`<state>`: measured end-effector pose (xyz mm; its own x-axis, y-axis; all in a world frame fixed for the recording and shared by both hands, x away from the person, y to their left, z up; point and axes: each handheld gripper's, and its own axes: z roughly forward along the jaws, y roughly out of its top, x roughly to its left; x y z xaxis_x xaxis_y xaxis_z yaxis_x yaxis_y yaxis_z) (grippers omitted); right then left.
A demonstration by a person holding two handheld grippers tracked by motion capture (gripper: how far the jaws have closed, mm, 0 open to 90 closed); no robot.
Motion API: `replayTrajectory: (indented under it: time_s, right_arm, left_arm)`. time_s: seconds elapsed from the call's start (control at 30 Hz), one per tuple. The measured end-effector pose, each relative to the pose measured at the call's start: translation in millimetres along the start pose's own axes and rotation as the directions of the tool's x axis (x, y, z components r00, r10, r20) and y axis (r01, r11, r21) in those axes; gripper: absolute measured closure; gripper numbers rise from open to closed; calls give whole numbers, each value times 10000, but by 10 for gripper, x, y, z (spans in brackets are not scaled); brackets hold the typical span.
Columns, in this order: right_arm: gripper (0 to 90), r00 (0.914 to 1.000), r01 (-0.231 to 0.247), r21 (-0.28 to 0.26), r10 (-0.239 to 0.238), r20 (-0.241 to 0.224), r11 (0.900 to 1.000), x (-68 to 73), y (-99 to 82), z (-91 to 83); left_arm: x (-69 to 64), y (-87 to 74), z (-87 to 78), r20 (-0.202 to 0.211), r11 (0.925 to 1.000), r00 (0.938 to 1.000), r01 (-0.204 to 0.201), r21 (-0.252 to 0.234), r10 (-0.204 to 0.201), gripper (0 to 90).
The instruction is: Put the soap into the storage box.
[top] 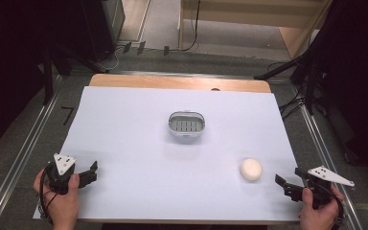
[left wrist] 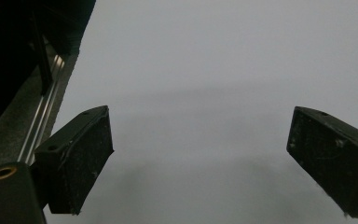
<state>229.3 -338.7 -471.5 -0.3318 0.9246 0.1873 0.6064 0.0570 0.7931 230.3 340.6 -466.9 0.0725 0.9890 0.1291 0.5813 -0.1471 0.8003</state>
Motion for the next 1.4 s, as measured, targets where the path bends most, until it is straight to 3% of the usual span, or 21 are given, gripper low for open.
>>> replayTrajectory:
  time_s: [0.03,0.07,0.2,0.27,0.47,0.5,0.57,0.6,0.67,0.7,0.77,0.87,1.07,1.1,1.4]
  right_arm:
    - [128,10000,0,0,0,0,10000,0,0,0]
    - [128,9997,251,515,-248,-64,9984,18,55,17]
    - [128,9986,509,1017,-489,-223,9935,44,104,52]
    - [129,9967,788,1513,-754,-285,9853,86,156,79]
    - [132,9940,976,1992,-856,-678,9751,142,239,83]
    - [133,9922,1092,2363,-916,-844,9655,163,263,103]
    - [133,9923,1093,2492,-910,-838,9623,176,271,110]
    - [134,9909,1183,2872,-944,-959,9505,207,299,137]
    - [134,9906,1211,2951,-965,-967,9478,220,308,148]
    - [134,9895,1313,3195,-1043,-1004,9384,255,333,177]
    - [134,9881,1421,3415,-1126,-1050,9291,294,352,205]
    - [134,9869,1547,3626,-1270,-992,9190,331,376,248]
    - [134,9871,1521,3802,-1208,-1050,9123,349,433,272]
    - [134,9859,1579,3948,-1218,-1149,9051,362,453,275]
    - [128,9875,1476,4236,-1090,-1142,8938,434,488,313]
  left_arm:
    - [0,0,0,0,10000,10000,0,0,0,74]
    - [-3,1,2,-20,10000,10000,-58,12,58,74]
    - [-2,1,0,-21,10000,10000,-28,13,28,74]
    - [-1,3,1,-17,10000,10000,-69,71,70,74]
    - [-12,2,10,-34,10000,10000,-43,53,43,74]
    - [-9,3,10,-15,10000,10000,-38,79,39,73]
    - [0,3,6,25,10000,10000,-9,69,9,74]
    - [5,2,5,55,10000,10000,25,58,-25,73]
    - [6,2,4,56,10000,10000,68,52,-68,74]
    - [6,2,5,68,10000,10000,28,64,-29,74]
    - [4,3,6,63,10000,10000,4,82,-5,74]
    - [6,3,6,74,10000,10000,23,72,-23,74]
    - [2,4,9,39,9999,10000,12,106,-13,74]
    - [3,4,11,50,9999,10000,1,105,-1,74]
    - [2,4,11,50,10000,10000,7,99,-7,74]
